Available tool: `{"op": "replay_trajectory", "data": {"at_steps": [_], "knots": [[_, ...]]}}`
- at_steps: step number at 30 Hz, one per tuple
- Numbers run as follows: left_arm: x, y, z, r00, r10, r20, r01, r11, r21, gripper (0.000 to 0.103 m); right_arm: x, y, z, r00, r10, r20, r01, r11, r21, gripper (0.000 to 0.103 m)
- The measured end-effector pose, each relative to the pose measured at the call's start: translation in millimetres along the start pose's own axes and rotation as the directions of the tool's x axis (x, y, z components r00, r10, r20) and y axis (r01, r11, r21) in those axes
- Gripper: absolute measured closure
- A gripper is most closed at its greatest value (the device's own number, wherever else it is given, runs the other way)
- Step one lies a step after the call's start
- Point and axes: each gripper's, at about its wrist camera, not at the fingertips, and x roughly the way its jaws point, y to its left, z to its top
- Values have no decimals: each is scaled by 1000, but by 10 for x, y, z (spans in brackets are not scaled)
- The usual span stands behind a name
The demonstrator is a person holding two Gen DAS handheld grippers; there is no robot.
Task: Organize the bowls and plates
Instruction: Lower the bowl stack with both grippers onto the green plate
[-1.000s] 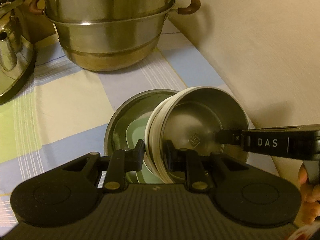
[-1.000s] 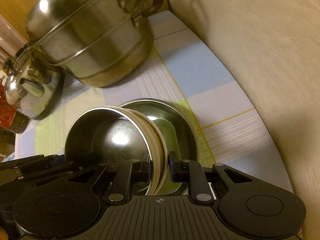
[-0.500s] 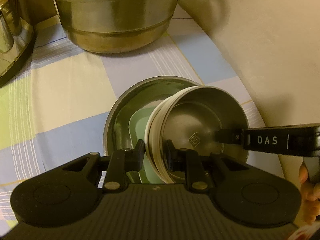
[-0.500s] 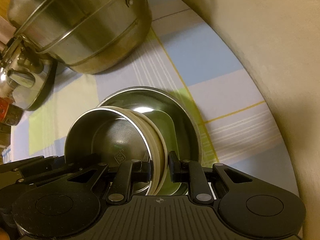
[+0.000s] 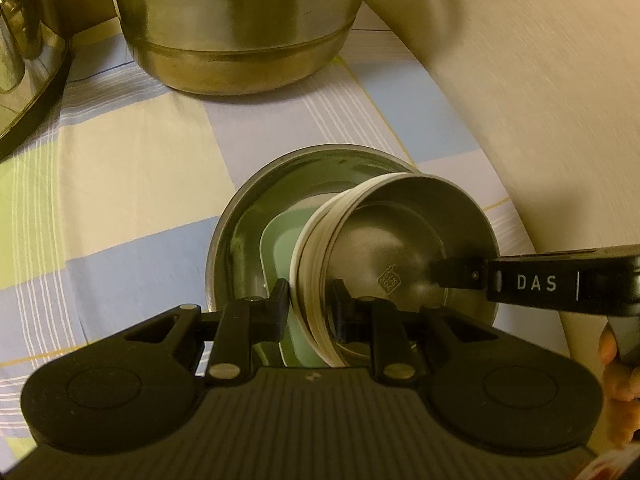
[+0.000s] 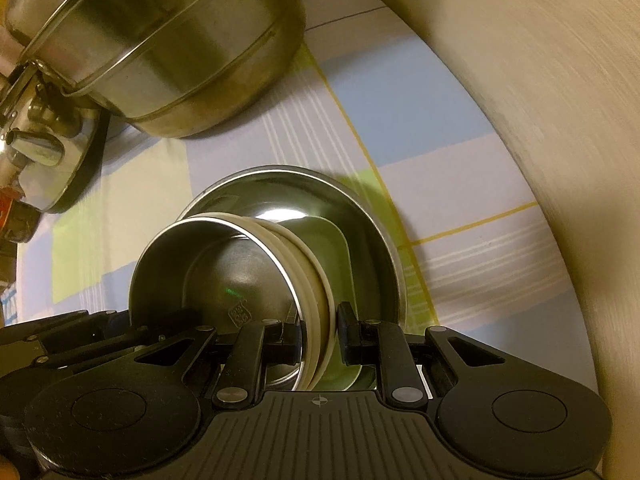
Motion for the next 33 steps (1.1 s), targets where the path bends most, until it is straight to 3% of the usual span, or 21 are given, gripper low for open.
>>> {"op": "replay_trajectory", "data": {"at_steps": [12,21,25,29,33], "knots": [[-1,20,-45,1000,11,27,-11,1000,17,83,8,42,-13,1000,-3,1,3,998,-65,85],[-119,4,-56,996,26,81,-29,999,43,83,-88,20,-97,997,31,68,-24,994,-105,83],[-192,-19,-46,992,36,122,-44,997,66,83,-220,29,-104,989,62,134,-45,991,-128,83],[-213,-23,-28,990,32,141,-44,996,84,83,-344,-16,-136,965,149,214,-123,984,-132,83],[-186,-19,-22,991,12,132,-23,996,84,90,-349,-62,-122,958,178,227,-156,982,-111,84]]}}
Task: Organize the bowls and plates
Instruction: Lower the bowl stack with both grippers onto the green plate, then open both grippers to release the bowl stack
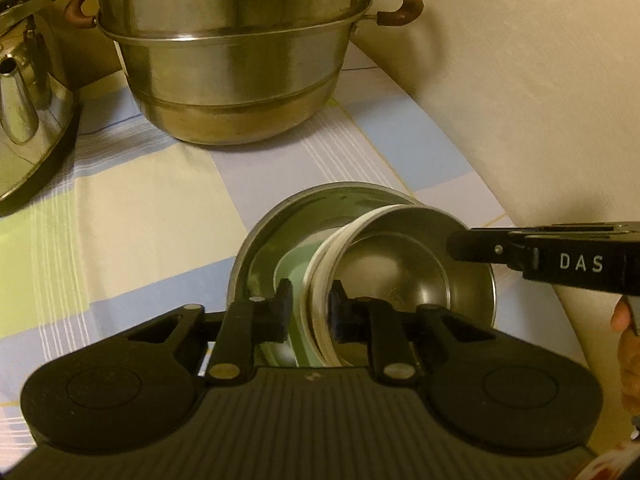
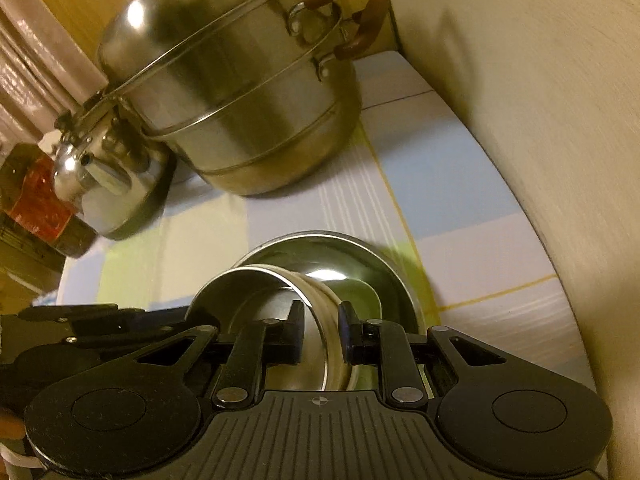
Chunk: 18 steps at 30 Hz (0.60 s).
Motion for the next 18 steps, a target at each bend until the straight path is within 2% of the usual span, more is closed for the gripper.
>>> {"op": "replay_trajectory", "data": {"at_steps": [3,14,18], "knots": [[12,-16,-8,1000,-16,-4,16,1000,1,95,12,-39,13,1000,12,-3,-12,1000,29,87],[14,-37,63,1000,-11,-12,11,1000,4,96,62,-246,150,994,61,-93,-40,976,213,86],[14,-61,70,1000,4,-11,-4,1000,11,96,84,-252,201,991,57,-118,-30,976,216,86]]}}
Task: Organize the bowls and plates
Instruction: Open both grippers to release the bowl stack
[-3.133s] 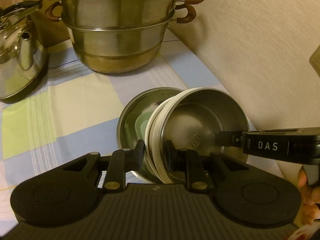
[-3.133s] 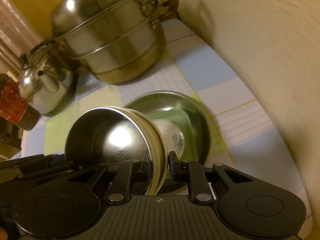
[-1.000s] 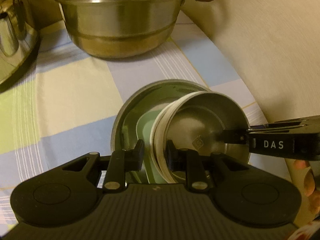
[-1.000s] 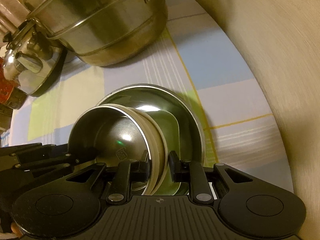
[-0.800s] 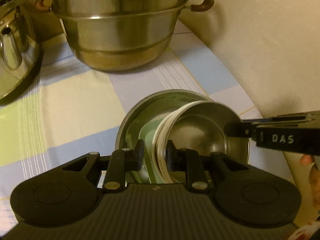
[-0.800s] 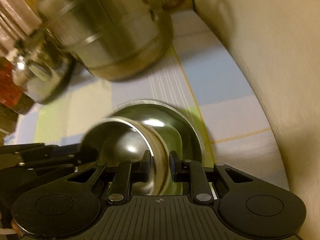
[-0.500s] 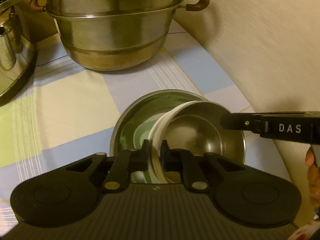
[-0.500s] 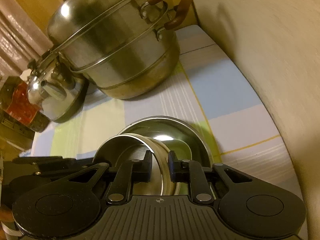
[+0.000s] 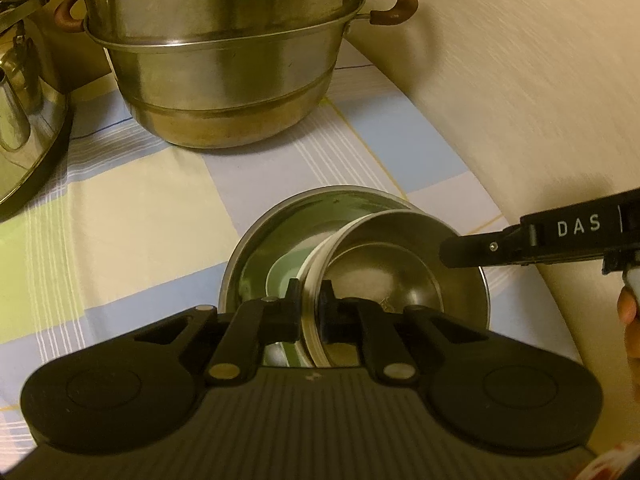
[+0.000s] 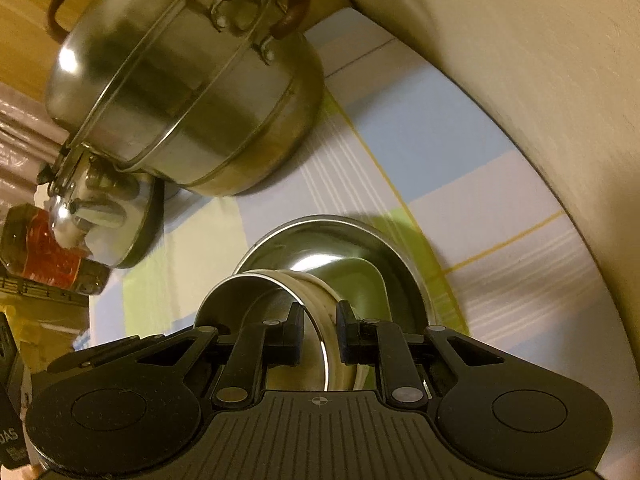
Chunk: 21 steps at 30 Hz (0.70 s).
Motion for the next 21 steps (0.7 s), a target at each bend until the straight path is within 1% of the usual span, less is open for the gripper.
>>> {"op": "replay_trajectory", "data": {"at_steps": [3,11,14,17,21], "knots": [[9,-6,1,1000,9,0,-9,1000,0,96,5,64,-9,1000,-20,2,21,999,-40,86],[16,-46,-6,999,47,-4,-48,999,-7,93,17,128,-15,999,-43,-4,42,996,-83,86],[-32,-77,-15,997,72,10,-72,997,-4,92,-9,157,-33,999,-50,4,50,993,-106,86],[-128,-110,-24,995,94,32,-93,995,-17,88,-67,193,-55,998,-58,19,60,989,-137,86],[-326,-150,-61,991,112,74,-109,993,-41,84,-199,217,-110,998,-42,48,49,984,-170,84]]}}
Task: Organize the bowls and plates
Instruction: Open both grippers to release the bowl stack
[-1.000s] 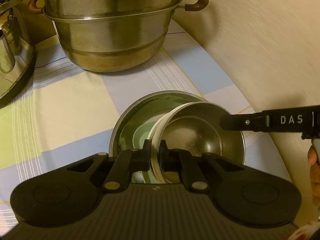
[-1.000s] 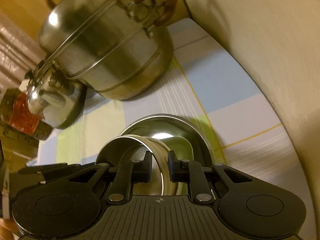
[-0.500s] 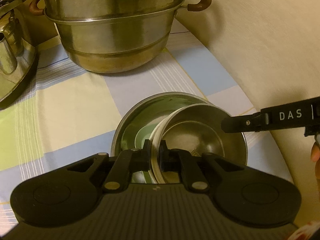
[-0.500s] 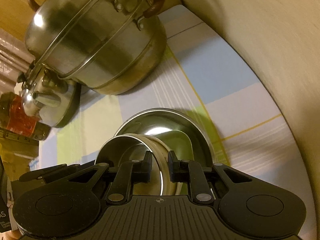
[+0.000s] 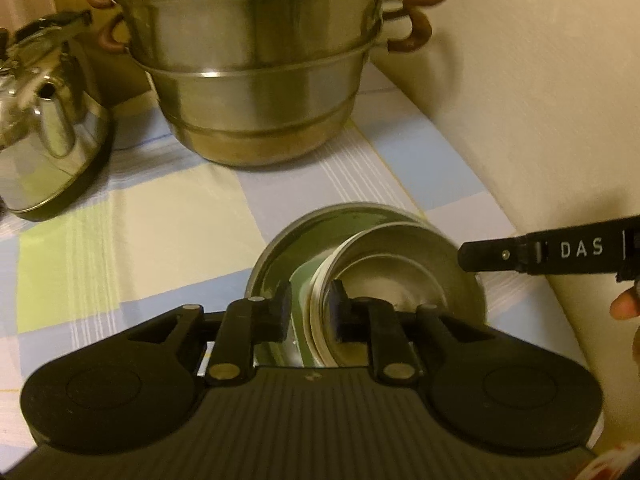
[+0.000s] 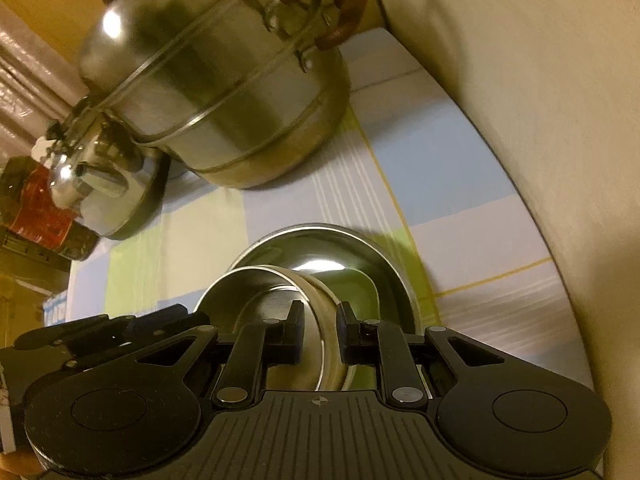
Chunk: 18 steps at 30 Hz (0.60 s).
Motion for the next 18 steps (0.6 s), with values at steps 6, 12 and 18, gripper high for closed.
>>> {"op": "replay_trajectory", "data": {"at_steps": [6,12,18], "knots": [[-410,-27,-138,996,39,79,-34,998,-52,77,-318,80,-154,996,48,79,-42,997,-68,60],[-806,-110,-443,985,89,146,-81,995,-62,67,-635,243,-485,981,80,175,-47,982,-183,54],[-1100,-173,-865,978,119,170,-112,992,-54,61,-870,335,-1039,964,79,253,-8,963,-270,54]]}}
